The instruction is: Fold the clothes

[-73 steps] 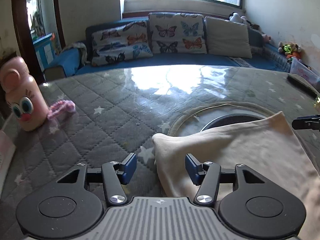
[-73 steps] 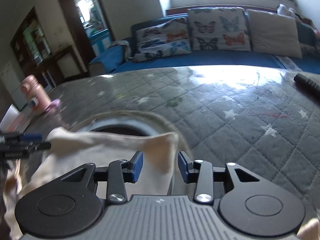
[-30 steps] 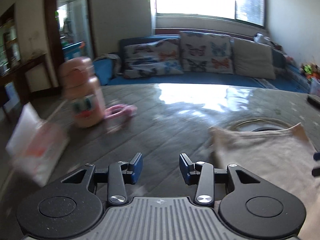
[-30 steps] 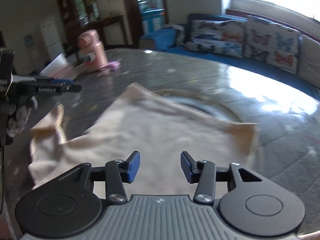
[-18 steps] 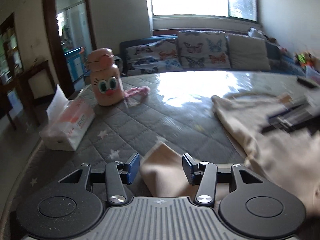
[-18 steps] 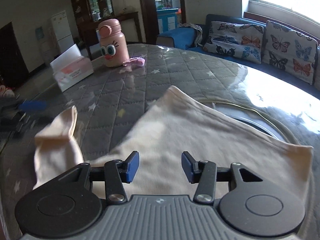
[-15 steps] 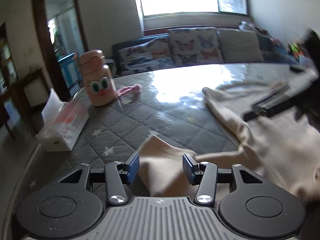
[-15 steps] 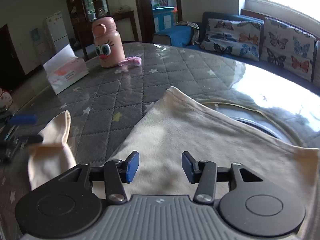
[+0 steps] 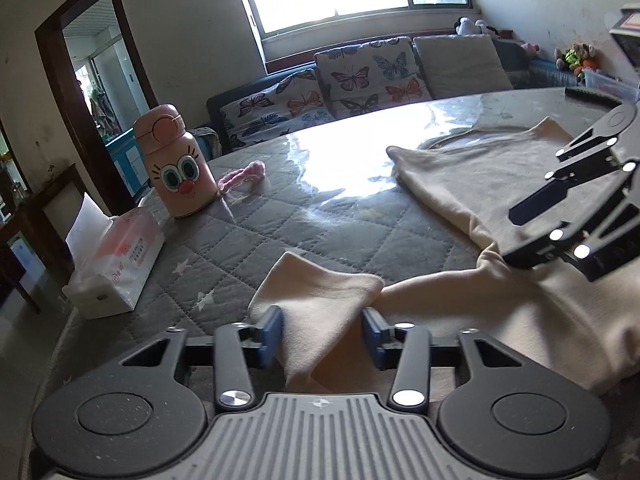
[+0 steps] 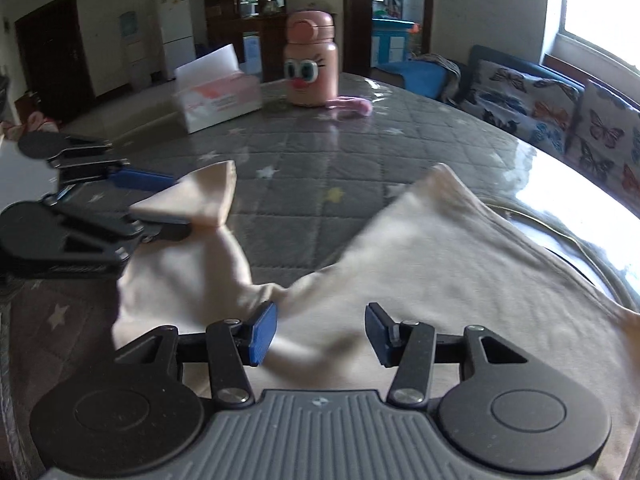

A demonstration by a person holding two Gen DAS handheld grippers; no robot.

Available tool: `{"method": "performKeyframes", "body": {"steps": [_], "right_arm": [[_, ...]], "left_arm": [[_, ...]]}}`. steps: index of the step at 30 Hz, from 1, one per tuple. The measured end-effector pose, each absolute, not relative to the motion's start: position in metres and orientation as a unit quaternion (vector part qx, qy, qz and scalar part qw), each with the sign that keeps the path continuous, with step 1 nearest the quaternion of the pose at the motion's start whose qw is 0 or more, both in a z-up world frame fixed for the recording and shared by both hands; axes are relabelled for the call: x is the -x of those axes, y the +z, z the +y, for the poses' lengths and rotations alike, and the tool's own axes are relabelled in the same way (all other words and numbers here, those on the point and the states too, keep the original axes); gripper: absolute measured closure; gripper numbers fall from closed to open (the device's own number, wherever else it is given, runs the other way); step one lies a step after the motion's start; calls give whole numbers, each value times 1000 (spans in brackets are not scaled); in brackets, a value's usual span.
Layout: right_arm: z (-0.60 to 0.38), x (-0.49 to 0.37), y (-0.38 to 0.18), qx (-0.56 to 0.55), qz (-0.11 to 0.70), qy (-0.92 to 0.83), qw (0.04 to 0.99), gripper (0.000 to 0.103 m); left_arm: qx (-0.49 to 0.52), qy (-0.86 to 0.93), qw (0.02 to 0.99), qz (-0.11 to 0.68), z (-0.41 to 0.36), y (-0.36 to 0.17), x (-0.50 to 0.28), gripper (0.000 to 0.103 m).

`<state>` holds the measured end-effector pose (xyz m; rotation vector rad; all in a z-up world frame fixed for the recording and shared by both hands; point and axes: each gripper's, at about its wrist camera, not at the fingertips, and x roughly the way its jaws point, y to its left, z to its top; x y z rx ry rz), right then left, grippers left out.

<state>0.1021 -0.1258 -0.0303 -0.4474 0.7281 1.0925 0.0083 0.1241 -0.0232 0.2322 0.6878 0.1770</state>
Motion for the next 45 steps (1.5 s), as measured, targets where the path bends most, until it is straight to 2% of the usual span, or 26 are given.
{"method": "performKeyframes", "body": {"steps": [3, 6, 7, 13, 16, 20, 24, 25, 27, 28, 31, 45], "right_arm": [[-125, -101, -29, 202, 336, 502, 771, 53], [-127, -103, -26, 194, 340, 502, 771, 53], [-129, -102, -24, 194, 340, 502, 771, 53], [-138, -96, -17, 185, 338, 504, 773, 51], [-141, -89, -16, 186, 338, 509, 770, 50], [-145, -76, -13, 191, 338, 518, 762, 50], [-152, -58, -11, 199, 342, 530, 750, 50], [-153, -55, -12, 202, 342, 531, 748, 50], [-154, -49, -15, 208, 344, 532, 745, 50], [-155, -45, -16, 211, 344, 533, 744, 50], [-156, -33, -22, 218, 348, 539, 736, 50], [-159, 7, -24, 242, 316, 563, 724, 48]], "left_arm": [[-123, 95, 929, 336, 126, -26, -7, 74], [-110, 110, 931, 329, 132, -24, -5, 92], [-99, 117, 933, 326, 136, -22, -4, 92], [17, 196, 932, 305, 183, -11, 14, 93], [58, 226, 919, 318, 205, -16, 23, 93], [94, 236, 909, 330, 219, -20, 33, 89], [108, 230, 911, 325, 220, -18, 37, 63], [107, 230, 911, 324, 219, -18, 36, 63], [102, 233, 910, 328, 216, -21, 32, 68], [99, 236, 909, 328, 216, -22, 31, 87], [89, 245, 909, 325, 217, -23, 27, 97], [48, 260, 910, 320, 224, -18, 14, 98]]}}
